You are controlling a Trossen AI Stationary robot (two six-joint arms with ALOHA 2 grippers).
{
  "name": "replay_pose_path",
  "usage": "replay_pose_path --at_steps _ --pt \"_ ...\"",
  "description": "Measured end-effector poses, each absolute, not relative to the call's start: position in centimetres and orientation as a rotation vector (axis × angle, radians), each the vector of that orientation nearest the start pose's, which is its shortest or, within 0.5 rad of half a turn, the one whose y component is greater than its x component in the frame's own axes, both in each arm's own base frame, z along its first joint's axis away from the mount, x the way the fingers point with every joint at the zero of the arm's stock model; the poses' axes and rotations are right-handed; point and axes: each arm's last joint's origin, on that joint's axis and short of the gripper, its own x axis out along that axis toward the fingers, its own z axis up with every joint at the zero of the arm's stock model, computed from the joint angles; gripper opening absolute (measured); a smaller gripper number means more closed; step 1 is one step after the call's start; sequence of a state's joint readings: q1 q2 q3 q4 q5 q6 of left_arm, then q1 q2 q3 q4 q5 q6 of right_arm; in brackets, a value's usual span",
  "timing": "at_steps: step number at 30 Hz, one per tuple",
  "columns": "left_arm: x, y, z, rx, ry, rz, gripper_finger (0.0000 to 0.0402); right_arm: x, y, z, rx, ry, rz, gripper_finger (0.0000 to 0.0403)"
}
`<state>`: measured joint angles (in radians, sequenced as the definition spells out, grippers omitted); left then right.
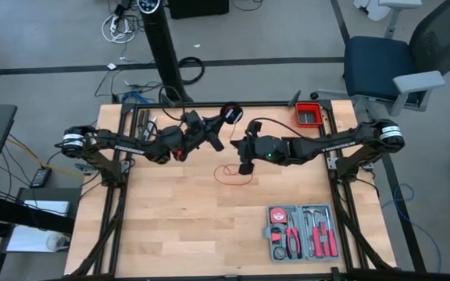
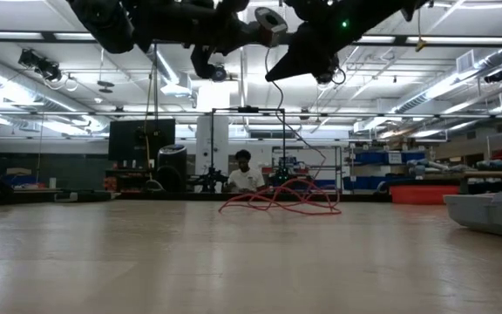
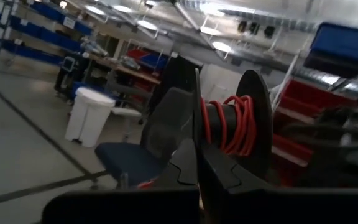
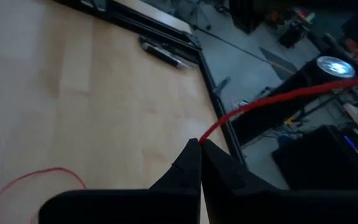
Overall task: Coil cords
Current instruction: Coil the wire
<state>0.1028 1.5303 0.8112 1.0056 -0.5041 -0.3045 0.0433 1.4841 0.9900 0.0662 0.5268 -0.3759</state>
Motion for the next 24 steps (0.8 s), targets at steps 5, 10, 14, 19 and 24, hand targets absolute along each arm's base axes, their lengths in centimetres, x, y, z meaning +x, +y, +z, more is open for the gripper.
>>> replay_pose_path --at_steps 5,10,14,19,24 --pt "32.1 5.0 26.8 -0.376 -0.29 0.6 0.0 33.0 0.2 28.3 -0.475 0.537 -0.309 0.0" --pt "32.1 5.3 26.7 -0.375 -0.284 0.615 0.0 33.0 0.2 29.8 -0.468 0.572 -0.275 0.0" --pt "32.1 5.3 26.6 -0.369 -0.277 0.616 0.0 33.0 0.1 30.3 -0.444 0.582 -0.277 0.0" --pt "32.1 5.3 26.4 -0.36 -0.249 0.617 0.0 33.1 -0.3 30.3 -0.411 0.571 -0.23 0.0" --pt "32.1 5.3 26.2 -0.356 -0.231 0.619 0.0 33.2 -1.2 30.1 -0.367 0.569 -0.197 0.0"
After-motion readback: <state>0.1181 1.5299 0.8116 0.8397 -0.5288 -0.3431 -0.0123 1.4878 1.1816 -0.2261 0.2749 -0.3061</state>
